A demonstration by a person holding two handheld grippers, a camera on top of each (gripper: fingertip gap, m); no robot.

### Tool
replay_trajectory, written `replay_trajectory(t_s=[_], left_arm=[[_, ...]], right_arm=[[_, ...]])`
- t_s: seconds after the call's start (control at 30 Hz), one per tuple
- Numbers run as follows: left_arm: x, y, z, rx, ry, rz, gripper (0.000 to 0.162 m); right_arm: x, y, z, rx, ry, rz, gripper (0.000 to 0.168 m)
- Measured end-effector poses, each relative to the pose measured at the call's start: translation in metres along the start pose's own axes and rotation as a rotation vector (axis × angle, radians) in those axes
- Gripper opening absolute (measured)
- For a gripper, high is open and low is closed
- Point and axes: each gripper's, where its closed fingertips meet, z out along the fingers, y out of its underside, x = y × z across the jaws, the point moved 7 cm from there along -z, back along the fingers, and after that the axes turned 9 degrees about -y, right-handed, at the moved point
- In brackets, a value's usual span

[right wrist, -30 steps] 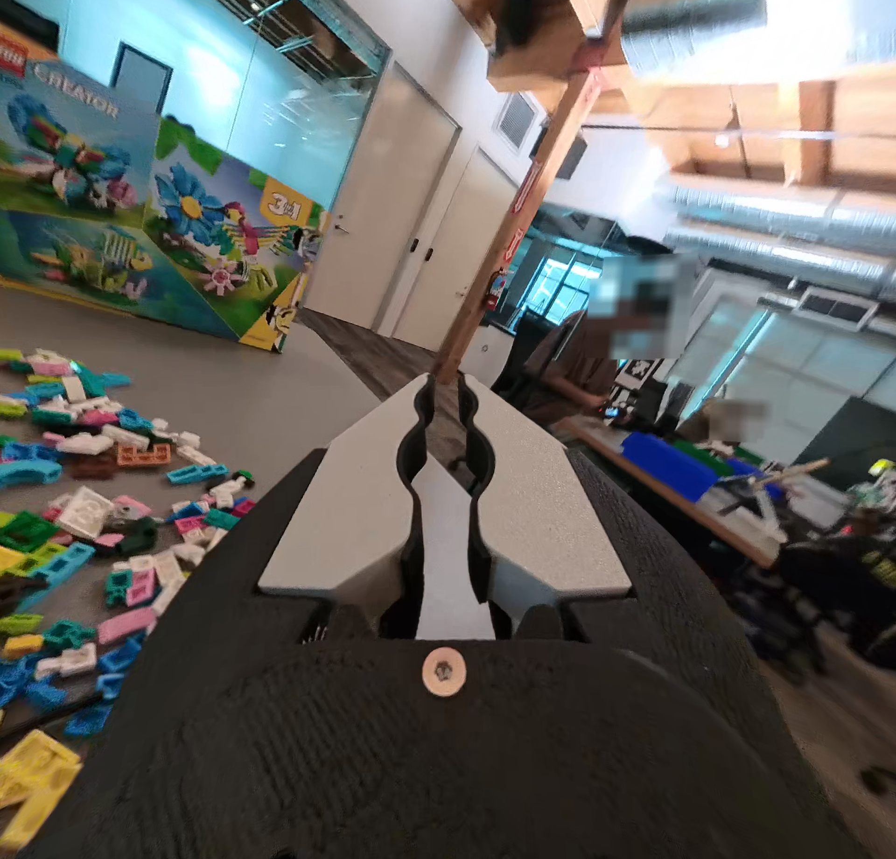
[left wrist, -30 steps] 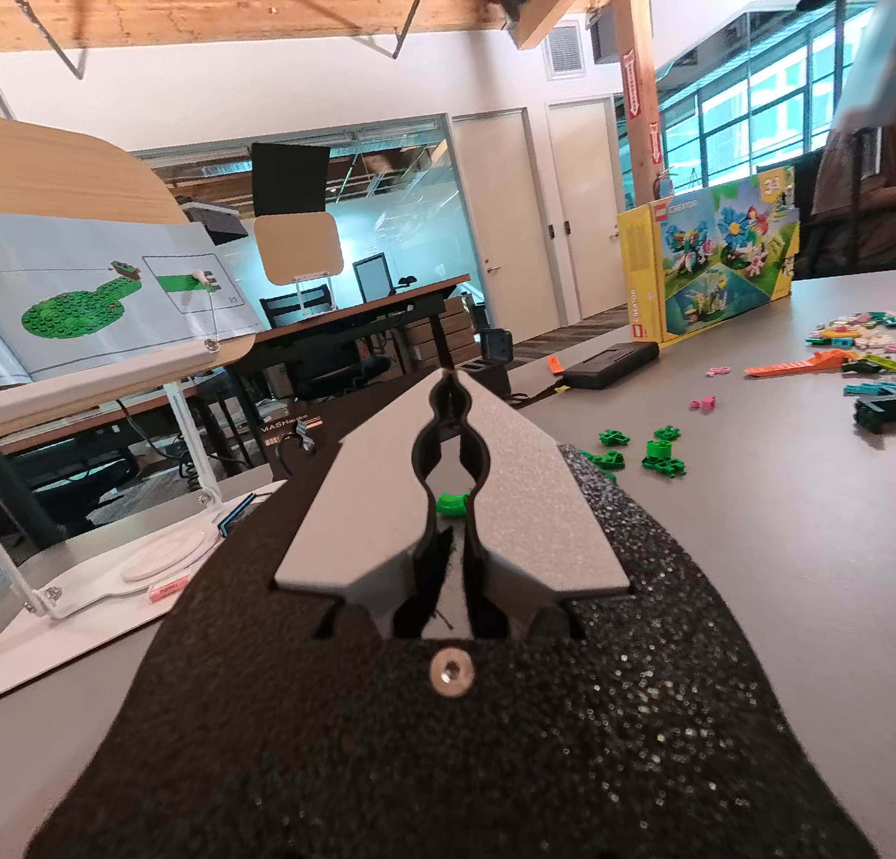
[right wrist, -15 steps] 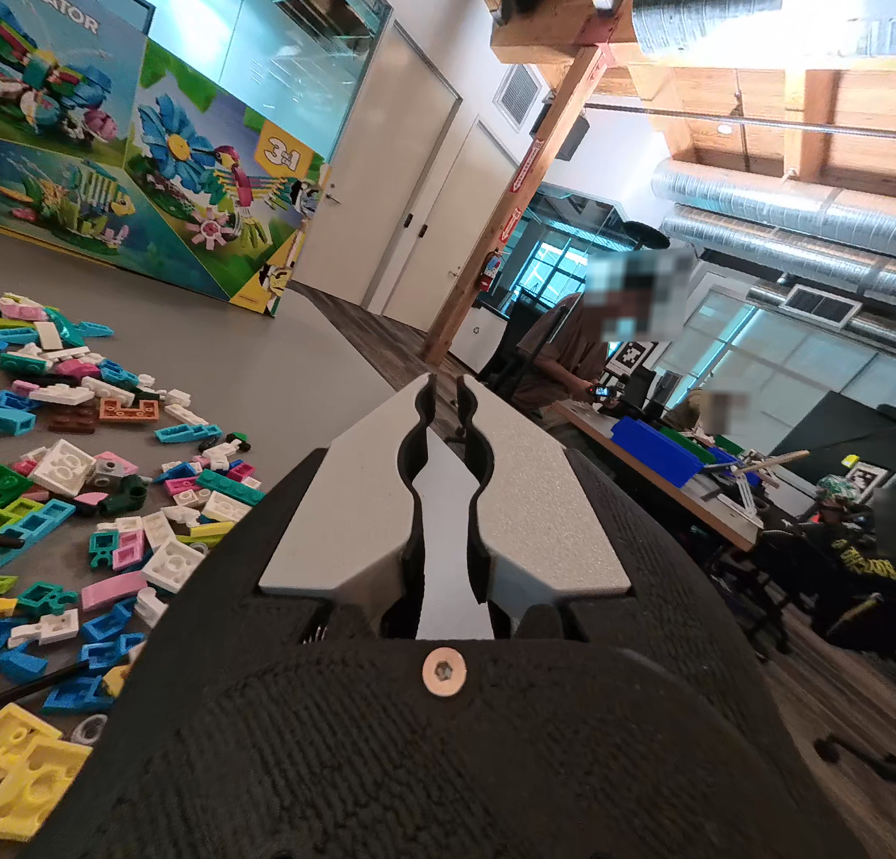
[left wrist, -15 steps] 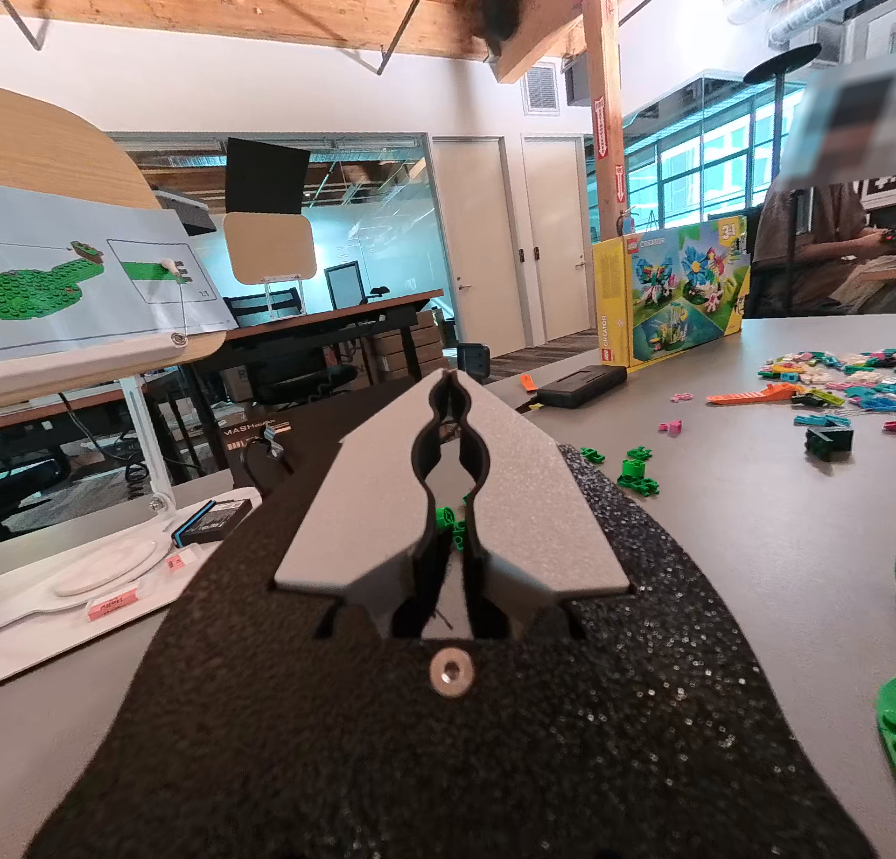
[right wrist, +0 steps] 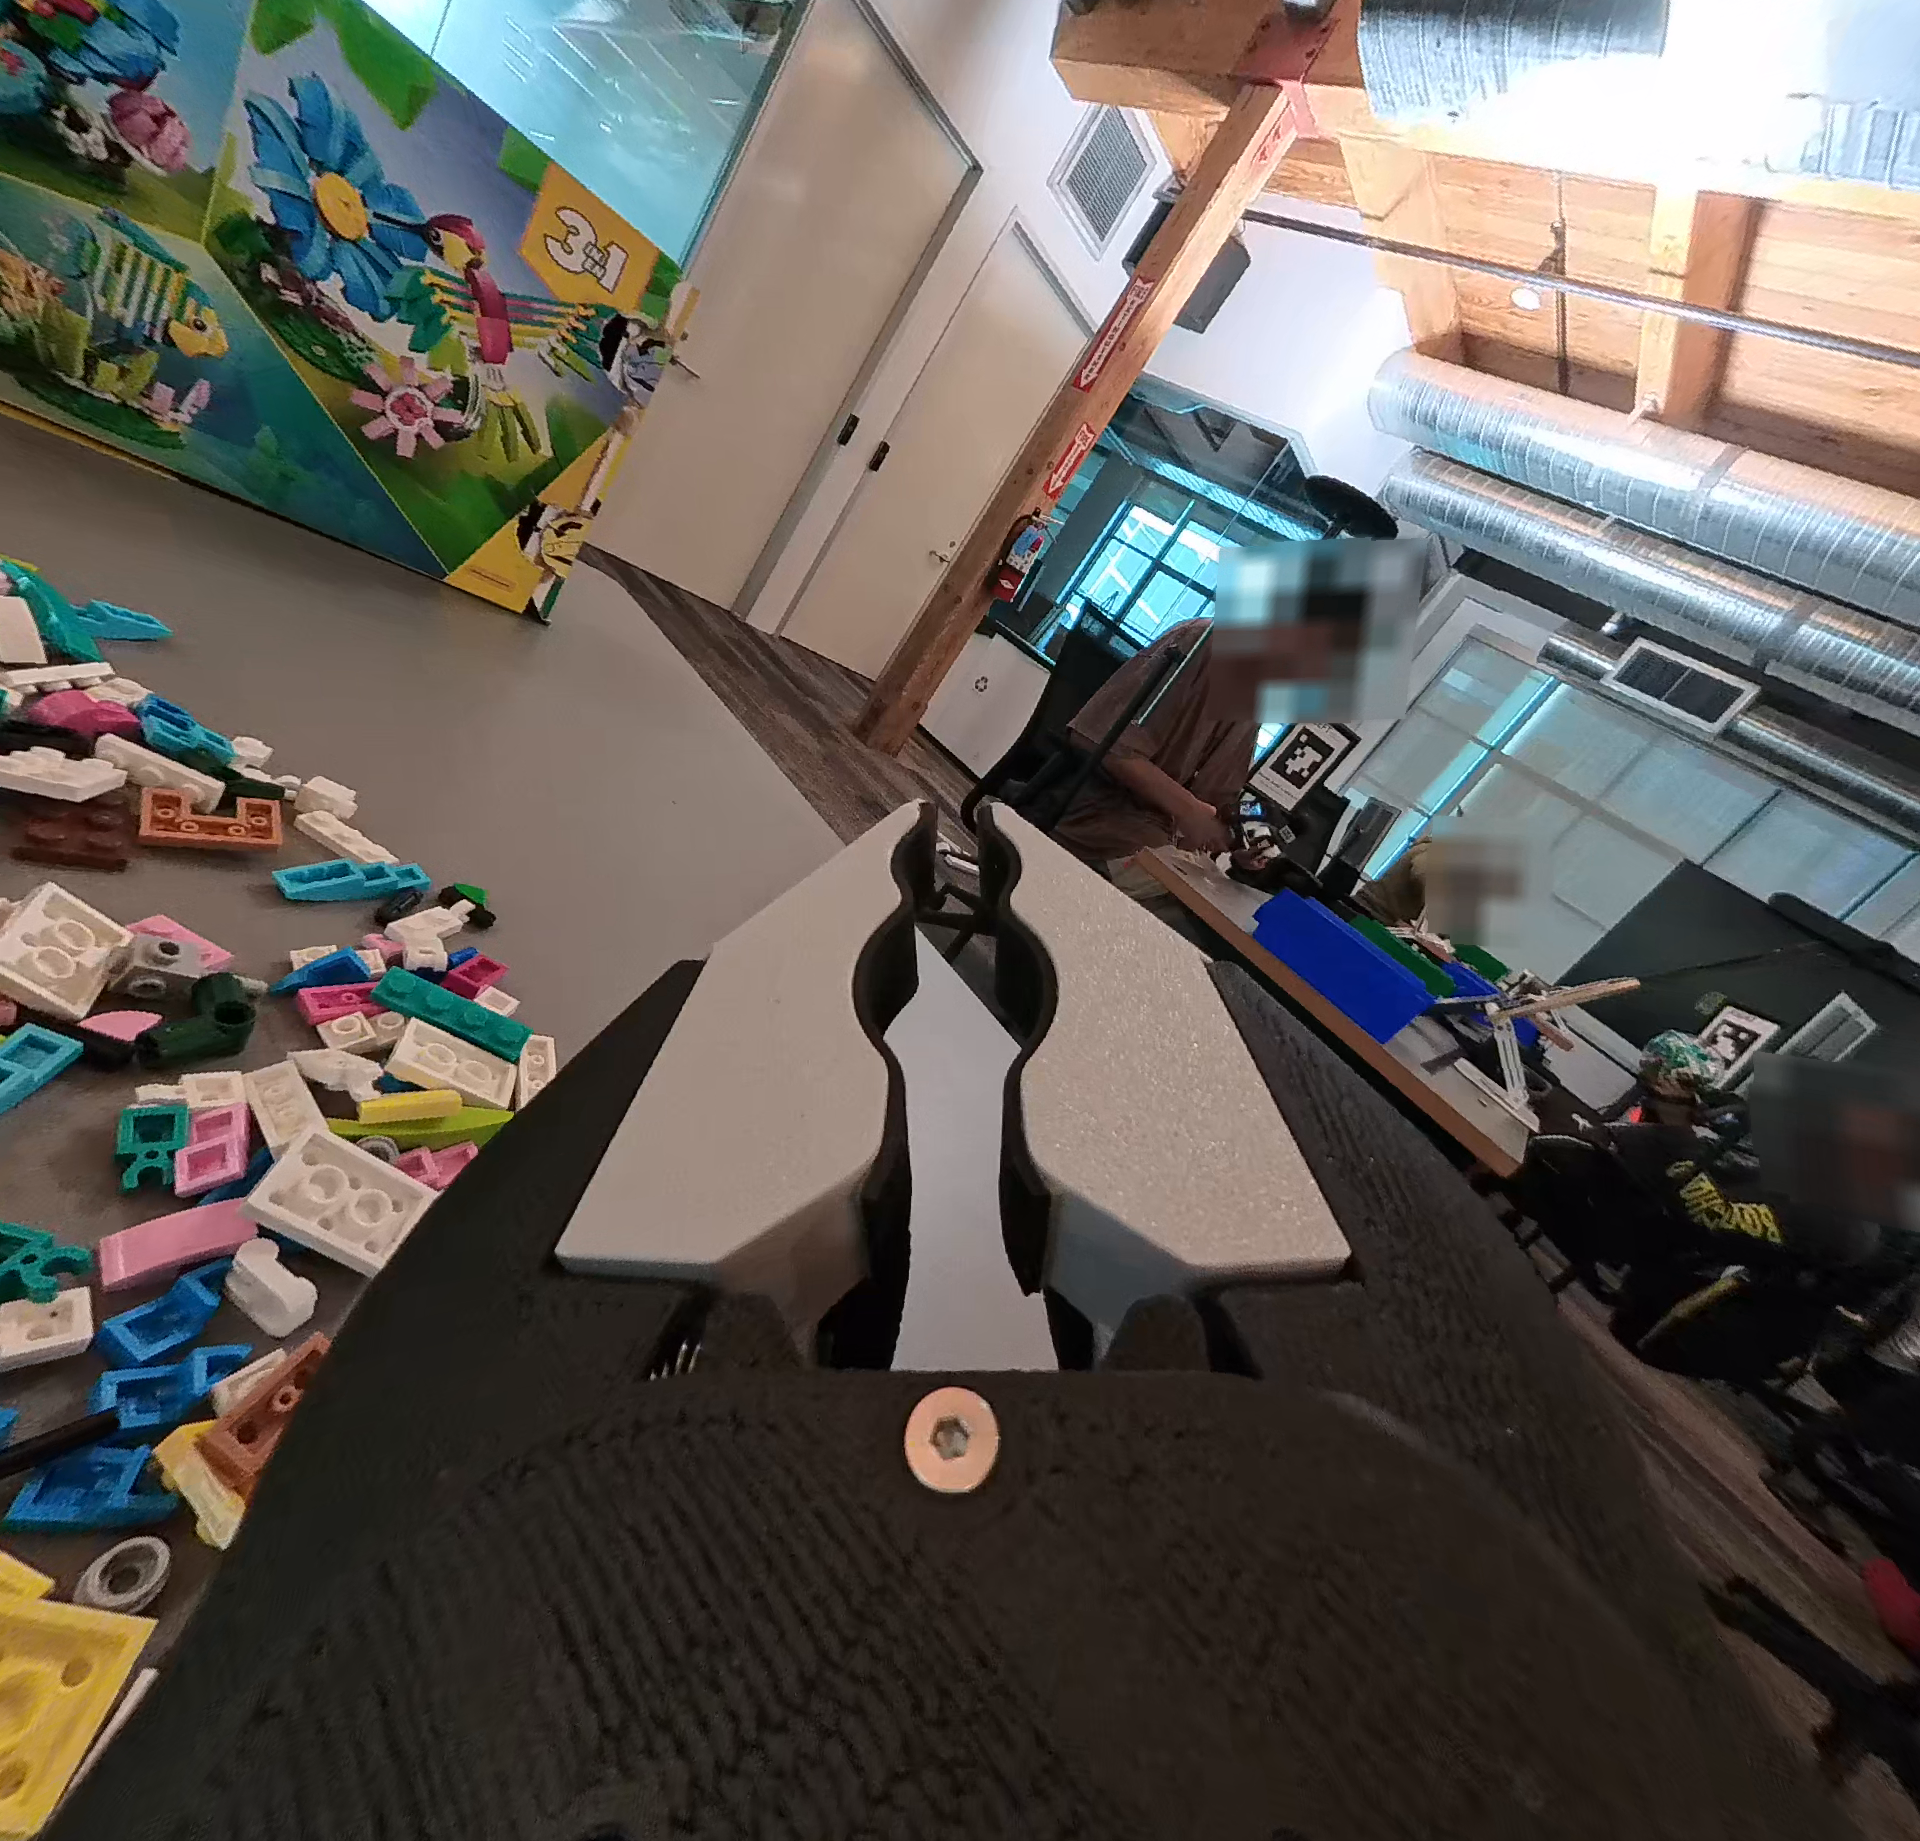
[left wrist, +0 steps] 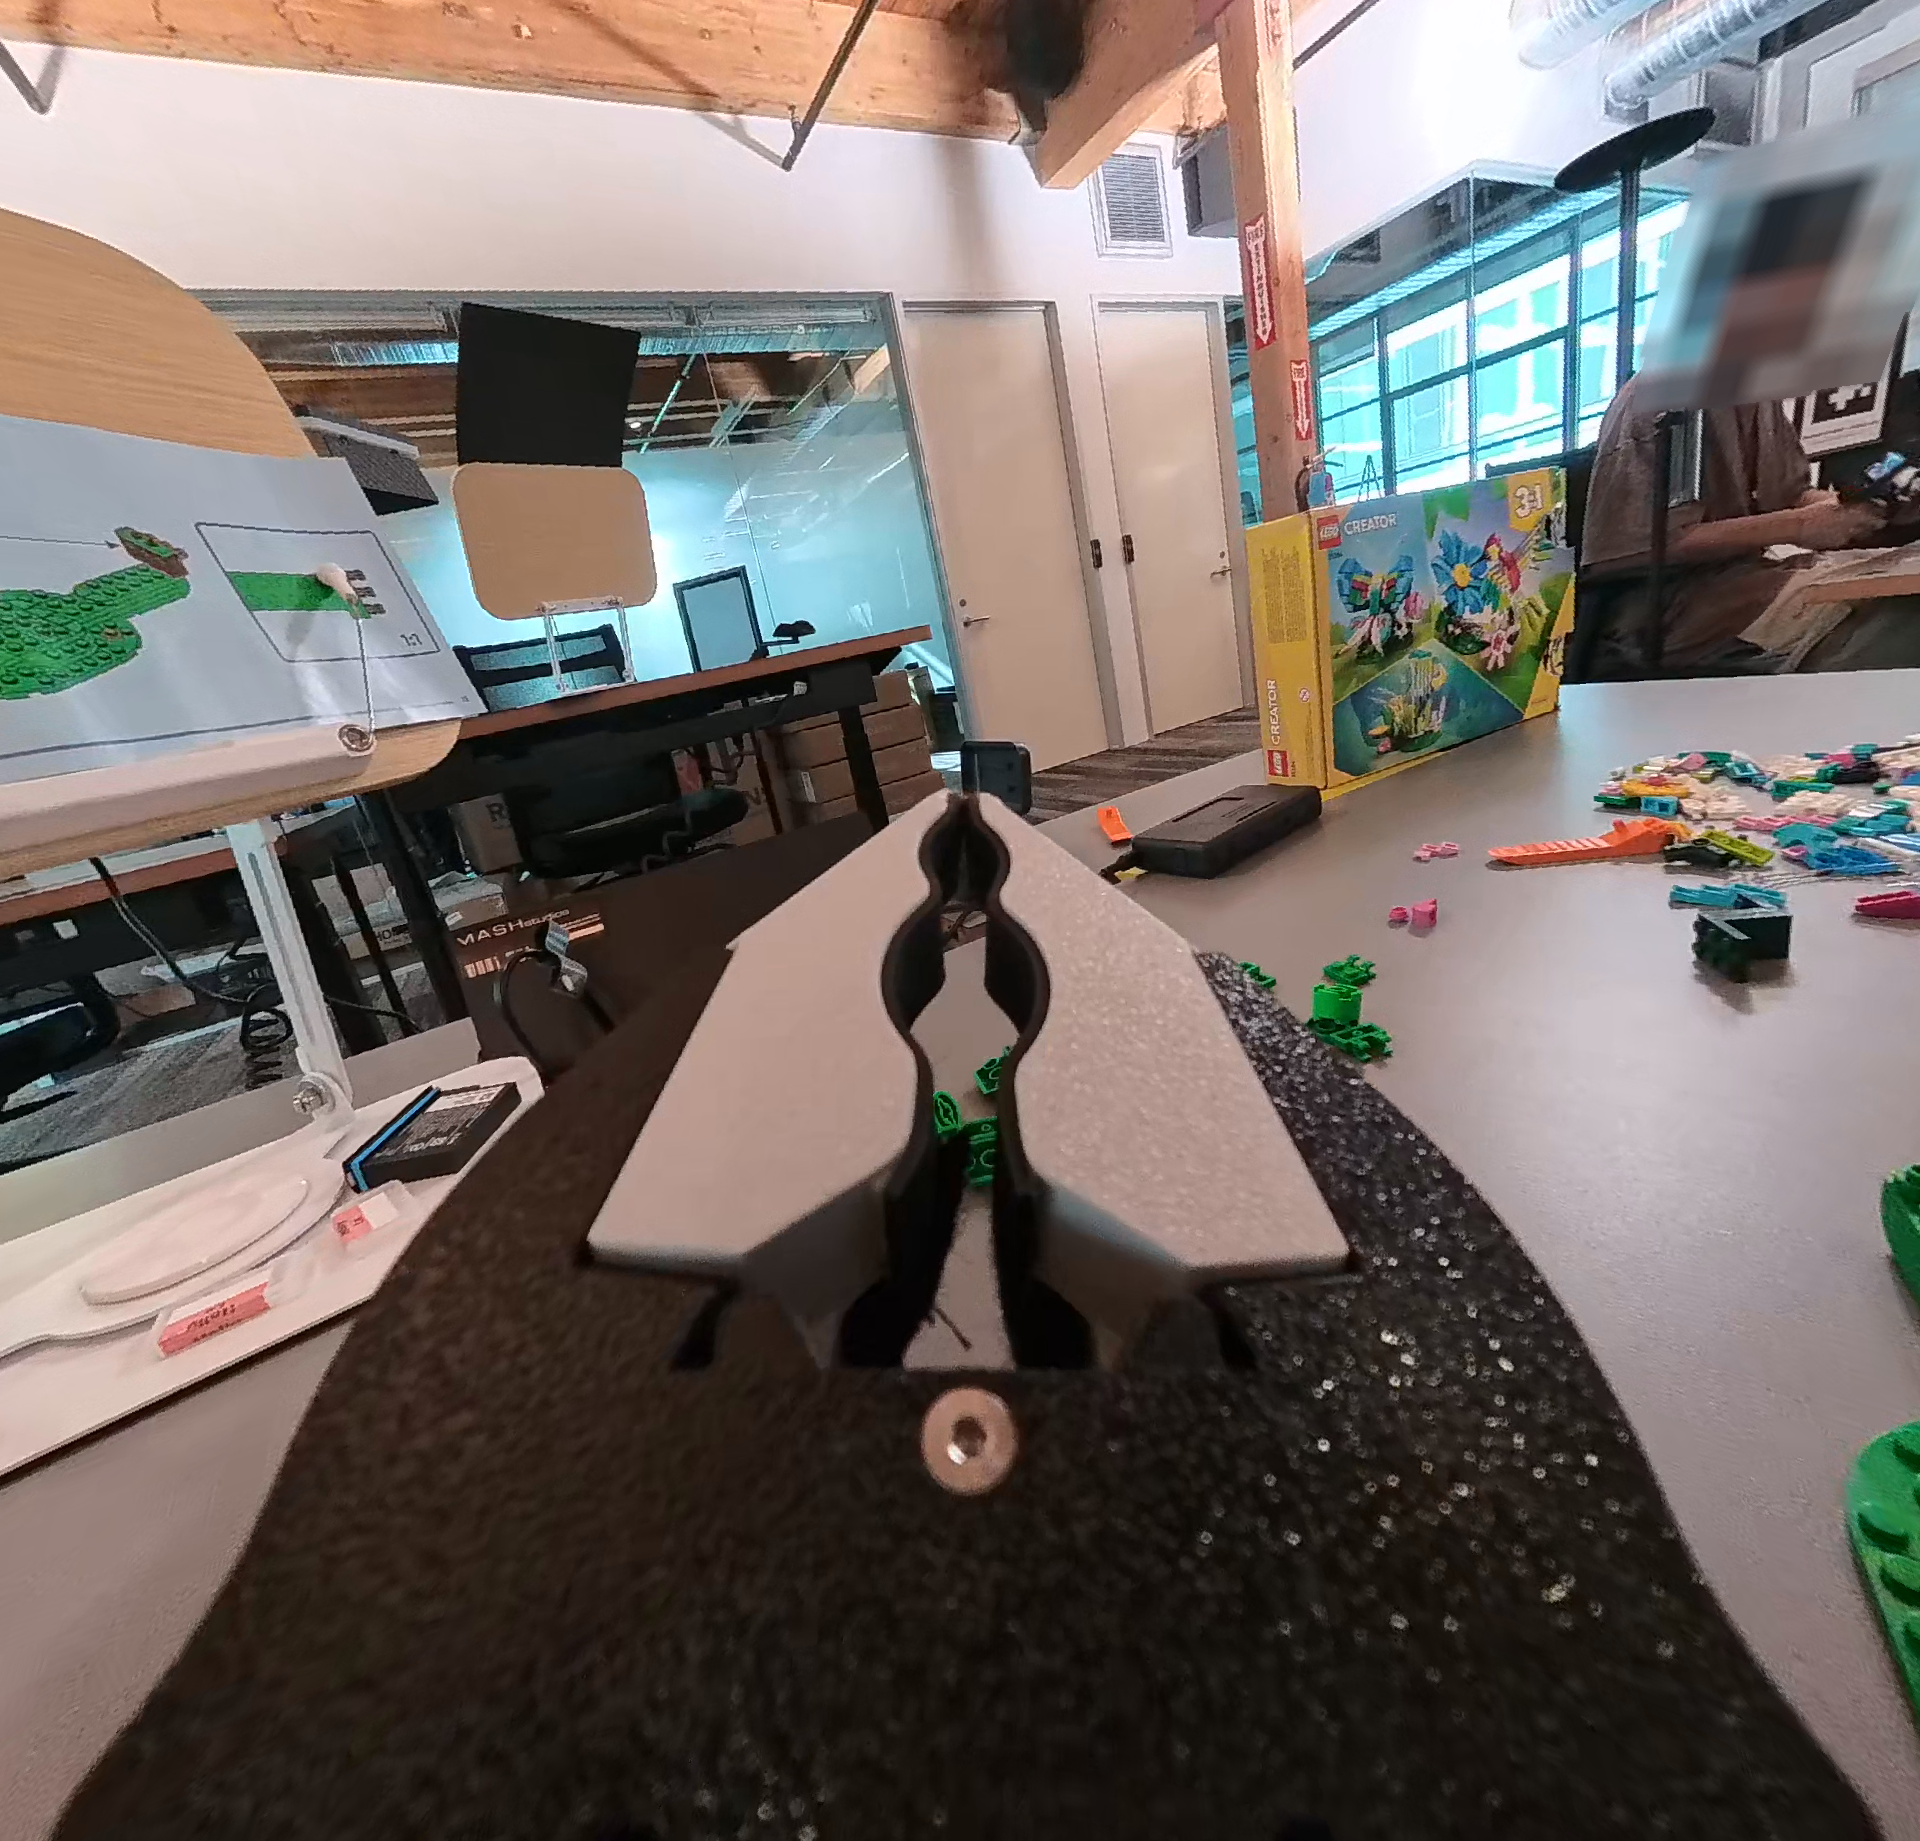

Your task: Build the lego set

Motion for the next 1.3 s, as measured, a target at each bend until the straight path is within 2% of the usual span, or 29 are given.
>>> replay_trajectory(t_s=[1.0,1.2,1.3], left_arm=[[0.0,0.001,0.001,-0.009,0.007,-0.005,0.0],[-0.001,0.002,0.007,-0.003,-0.053,-0.042,0.0],[0.008,0.001,0.014,0.021,-0.025,-0.057,0.0]], right_arm=[[-0.002,0.0,0.001,0.008,-0.029,0.002,0.006],[-0.003,0.004,0.004,-0.041,-0.021,-0.026,0.006],[-0.003,0.006,0.005,-0.089,0.002,-0.061,0.005]])
